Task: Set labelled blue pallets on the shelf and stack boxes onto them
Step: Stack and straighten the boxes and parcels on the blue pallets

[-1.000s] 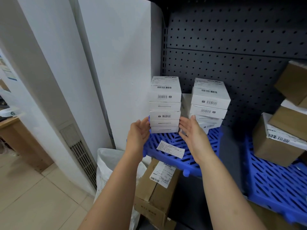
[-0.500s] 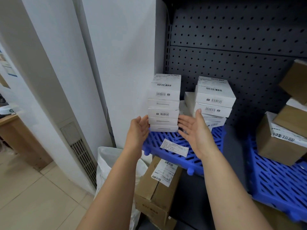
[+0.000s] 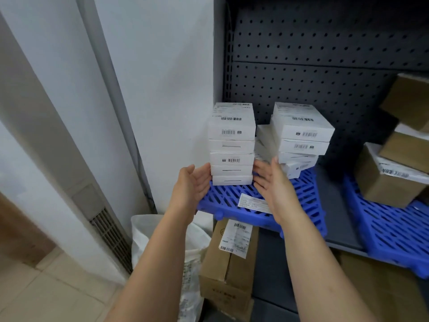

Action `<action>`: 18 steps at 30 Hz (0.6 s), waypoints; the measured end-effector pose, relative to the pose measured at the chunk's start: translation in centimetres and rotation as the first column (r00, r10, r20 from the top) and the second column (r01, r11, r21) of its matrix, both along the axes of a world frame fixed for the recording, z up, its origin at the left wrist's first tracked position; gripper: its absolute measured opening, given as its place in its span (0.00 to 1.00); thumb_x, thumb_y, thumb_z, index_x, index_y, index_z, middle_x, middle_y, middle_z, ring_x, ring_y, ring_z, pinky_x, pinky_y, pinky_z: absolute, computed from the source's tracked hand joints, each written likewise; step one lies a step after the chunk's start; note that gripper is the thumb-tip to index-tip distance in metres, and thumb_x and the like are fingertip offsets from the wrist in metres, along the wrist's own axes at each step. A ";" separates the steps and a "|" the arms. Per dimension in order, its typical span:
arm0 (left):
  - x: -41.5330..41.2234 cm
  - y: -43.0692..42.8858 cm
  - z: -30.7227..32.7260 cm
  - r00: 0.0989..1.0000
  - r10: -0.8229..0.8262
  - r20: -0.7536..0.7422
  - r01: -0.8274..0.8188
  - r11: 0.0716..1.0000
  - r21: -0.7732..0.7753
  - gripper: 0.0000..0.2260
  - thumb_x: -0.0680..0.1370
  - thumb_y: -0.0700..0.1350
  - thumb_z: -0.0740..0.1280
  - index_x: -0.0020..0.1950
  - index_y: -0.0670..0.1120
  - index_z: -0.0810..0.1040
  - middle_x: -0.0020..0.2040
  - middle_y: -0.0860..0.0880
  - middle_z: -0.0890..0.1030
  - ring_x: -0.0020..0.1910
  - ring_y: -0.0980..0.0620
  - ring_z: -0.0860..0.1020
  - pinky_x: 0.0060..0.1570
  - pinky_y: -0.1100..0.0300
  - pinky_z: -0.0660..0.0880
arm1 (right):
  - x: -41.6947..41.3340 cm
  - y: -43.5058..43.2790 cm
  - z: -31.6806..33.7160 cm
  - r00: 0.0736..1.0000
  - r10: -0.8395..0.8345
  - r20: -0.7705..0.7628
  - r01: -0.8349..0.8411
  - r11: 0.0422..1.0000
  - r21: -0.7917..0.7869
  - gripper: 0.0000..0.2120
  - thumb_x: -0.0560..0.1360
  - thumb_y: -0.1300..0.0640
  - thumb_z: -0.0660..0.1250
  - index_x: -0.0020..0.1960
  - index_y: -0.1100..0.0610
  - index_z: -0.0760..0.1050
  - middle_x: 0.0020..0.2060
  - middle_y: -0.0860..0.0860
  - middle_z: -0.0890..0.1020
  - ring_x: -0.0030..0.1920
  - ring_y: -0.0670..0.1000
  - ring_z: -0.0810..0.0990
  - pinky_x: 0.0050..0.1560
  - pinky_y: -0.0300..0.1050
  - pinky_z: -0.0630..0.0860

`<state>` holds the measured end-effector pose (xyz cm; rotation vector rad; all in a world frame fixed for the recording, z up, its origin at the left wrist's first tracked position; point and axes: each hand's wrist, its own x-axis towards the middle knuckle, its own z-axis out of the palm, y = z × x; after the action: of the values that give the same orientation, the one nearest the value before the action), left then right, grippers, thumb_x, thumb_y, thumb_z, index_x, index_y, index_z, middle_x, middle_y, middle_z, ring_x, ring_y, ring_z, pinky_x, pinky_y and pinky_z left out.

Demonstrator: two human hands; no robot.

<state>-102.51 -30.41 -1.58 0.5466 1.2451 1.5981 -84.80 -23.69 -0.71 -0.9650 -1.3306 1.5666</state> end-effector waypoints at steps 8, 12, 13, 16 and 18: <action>-2.1 0.4 -0.1 0.988 -0.150 -0.026 0.150 0.989 -0.003 0.24 0.83 0.52 0.48 0.66 0.42 0.77 0.64 0.45 0.80 0.65 0.49 0.76 0.71 0.53 0.66 | -0.6 -1.7 -0.2 0.992 -0.097 -0.075 0.094 0.994 -0.052 0.29 0.80 0.37 0.48 0.68 0.55 0.73 0.55 0.45 0.79 0.65 0.50 0.74 0.71 0.48 0.65; -3.1 0.2 -0.4 0.983 -0.178 -0.053 0.179 0.984 0.013 0.23 0.83 0.52 0.49 0.65 0.42 0.77 0.63 0.45 0.80 0.64 0.49 0.77 0.70 0.53 0.68 | -1.4 -2.7 -0.2 0.986 -0.155 -0.059 0.152 0.987 -0.057 0.29 0.79 0.35 0.49 0.64 0.54 0.75 0.56 0.46 0.80 0.63 0.49 0.76 0.69 0.47 0.67; -3.4 0.2 -0.4 0.982 -0.182 -0.051 0.183 0.983 0.016 0.23 0.83 0.52 0.49 0.64 0.43 0.78 0.63 0.45 0.80 0.63 0.50 0.77 0.69 0.54 0.68 | -1.7 -3.0 -0.3 0.984 -0.171 -0.056 0.167 0.984 -0.062 0.28 0.79 0.35 0.49 0.62 0.53 0.77 0.56 0.45 0.80 0.62 0.48 0.77 0.68 0.46 0.68; -4.2 0.1 -0.6 0.971 -0.235 -0.036 0.237 0.971 0.039 0.24 0.83 0.52 0.48 0.67 0.42 0.76 0.66 0.45 0.78 0.66 0.50 0.75 0.71 0.53 0.66 | -2.4 -3.7 -0.4 0.975 -0.215 -0.060 0.211 0.975 -0.069 0.27 0.78 0.34 0.50 0.59 0.51 0.77 0.55 0.45 0.81 0.60 0.47 0.77 0.67 0.45 0.68; -4.4 0.3 -0.8 0.961 -0.275 -0.044 0.276 0.960 0.041 0.24 0.83 0.53 0.48 0.69 0.42 0.74 0.67 0.45 0.76 0.68 0.49 0.73 0.72 0.52 0.64 | -2.7 -4.0 -0.4 0.967 -0.248 -0.062 0.243 0.968 -0.068 0.28 0.79 0.35 0.50 0.62 0.53 0.77 0.56 0.46 0.80 0.60 0.48 0.77 0.67 0.45 0.68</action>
<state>-106.87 -30.08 -2.34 0.7495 1.1077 1.3894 -87.48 -27.67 -1.09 -1.0586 -1.0759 1.4425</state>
